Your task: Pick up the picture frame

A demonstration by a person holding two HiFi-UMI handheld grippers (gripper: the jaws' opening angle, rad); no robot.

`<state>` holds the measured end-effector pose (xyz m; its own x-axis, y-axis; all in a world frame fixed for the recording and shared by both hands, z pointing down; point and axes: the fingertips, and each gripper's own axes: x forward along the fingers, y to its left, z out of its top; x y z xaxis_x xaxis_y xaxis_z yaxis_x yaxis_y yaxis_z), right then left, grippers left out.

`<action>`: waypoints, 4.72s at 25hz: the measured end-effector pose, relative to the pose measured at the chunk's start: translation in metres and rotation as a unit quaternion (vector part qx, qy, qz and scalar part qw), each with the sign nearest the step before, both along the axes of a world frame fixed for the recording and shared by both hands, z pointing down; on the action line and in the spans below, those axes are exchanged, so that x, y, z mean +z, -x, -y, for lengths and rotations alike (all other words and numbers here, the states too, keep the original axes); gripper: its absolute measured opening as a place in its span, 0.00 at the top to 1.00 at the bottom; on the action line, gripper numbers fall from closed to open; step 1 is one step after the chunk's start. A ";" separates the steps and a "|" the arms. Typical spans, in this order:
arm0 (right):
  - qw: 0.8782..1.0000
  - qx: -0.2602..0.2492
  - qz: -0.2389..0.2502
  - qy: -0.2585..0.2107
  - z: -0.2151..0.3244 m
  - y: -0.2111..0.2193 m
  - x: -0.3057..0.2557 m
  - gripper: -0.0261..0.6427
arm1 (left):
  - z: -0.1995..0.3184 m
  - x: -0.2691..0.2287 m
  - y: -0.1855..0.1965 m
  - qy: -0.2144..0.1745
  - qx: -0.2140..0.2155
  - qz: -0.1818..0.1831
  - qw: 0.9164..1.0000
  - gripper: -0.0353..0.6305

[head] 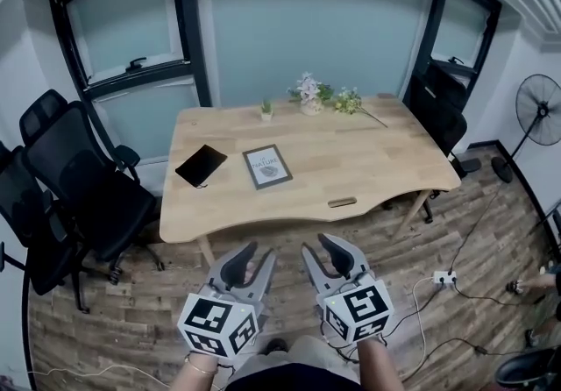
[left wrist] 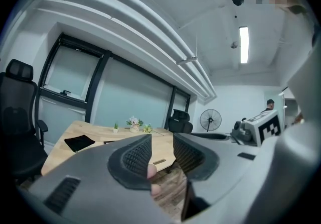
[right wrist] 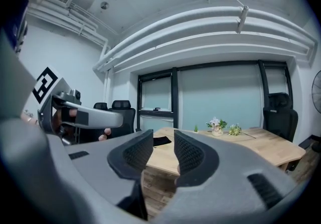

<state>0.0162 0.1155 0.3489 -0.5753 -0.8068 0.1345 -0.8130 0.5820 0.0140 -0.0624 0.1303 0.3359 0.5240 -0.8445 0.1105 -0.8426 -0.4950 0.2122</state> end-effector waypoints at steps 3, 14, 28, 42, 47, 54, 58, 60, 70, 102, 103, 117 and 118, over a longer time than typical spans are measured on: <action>1.000 0.005 -0.006 0.002 0.009 0.004 0.004 0.81 | 0.008 0.004 0.005 0.007 -0.001 -0.007 1.000 0.75; 1.000 0.011 -0.001 0.002 0.062 0.006 0.014 0.81 | 0.059 0.018 0.003 0.022 0.000 -0.013 1.000 0.75; 1.000 -0.001 -0.003 0.014 0.149 0.006 0.023 0.81 | 0.146 0.025 0.006 0.033 -0.019 -0.014 0.999 0.74; 0.999 -0.023 -0.012 0.026 0.216 0.005 0.036 0.81 | 0.210 0.037 -0.004 0.056 -0.027 -0.008 0.998 0.74; 0.999 -0.029 -0.013 0.032 0.234 0.002 0.040 0.81 | 0.227 0.039 -0.004 0.060 -0.036 -0.009 0.997 0.74; 0.998 -0.043 -0.016 0.040 0.259 0.000 0.047 0.81 | 0.252 0.048 -0.004 0.072 -0.054 -0.012 0.996 0.73; 0.997 -0.054 -0.021 0.047 0.273 0.001 0.056 0.81 | 0.266 0.056 -0.002 0.082 -0.072 -0.015 0.994 0.73; 0.997 -0.060 -0.024 0.051 0.279 0.001 0.060 0.81 | 0.271 0.060 -0.001 0.087 -0.080 -0.015 0.993 0.73; 0.994 -0.081 -0.031 0.067 0.305 0.007 0.080 0.81 | 0.293 0.077 0.008 0.106 -0.109 -0.008 0.988 0.73; 0.983 -0.085 -0.080 0.142 0.399 0.042 0.153 0.81 | 0.389 0.147 0.044 0.190 -0.086 -0.012 0.978 0.73; 0.983 -0.084 -0.079 0.144 0.402 0.044 0.154 0.81 | 0.391 0.150 0.046 0.193 -0.085 -0.012 0.977 0.72; 0.975 -0.076 -0.102 0.182 0.434 0.051 0.192 0.81 | 0.425 0.188 0.063 0.238 -0.075 -0.014 0.968 0.72; 0.974 -0.076 -0.103 0.184 0.435 0.052 0.195 0.81 | 0.427 0.191 0.064 0.242 -0.075 -0.014 0.967 0.72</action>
<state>-0.0356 -0.3199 0.5439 -0.6148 -0.5890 0.5245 -0.7184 0.6926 -0.0644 -0.1269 -0.2966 0.5270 0.4086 -0.7640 0.4994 -0.8878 -0.2058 0.4116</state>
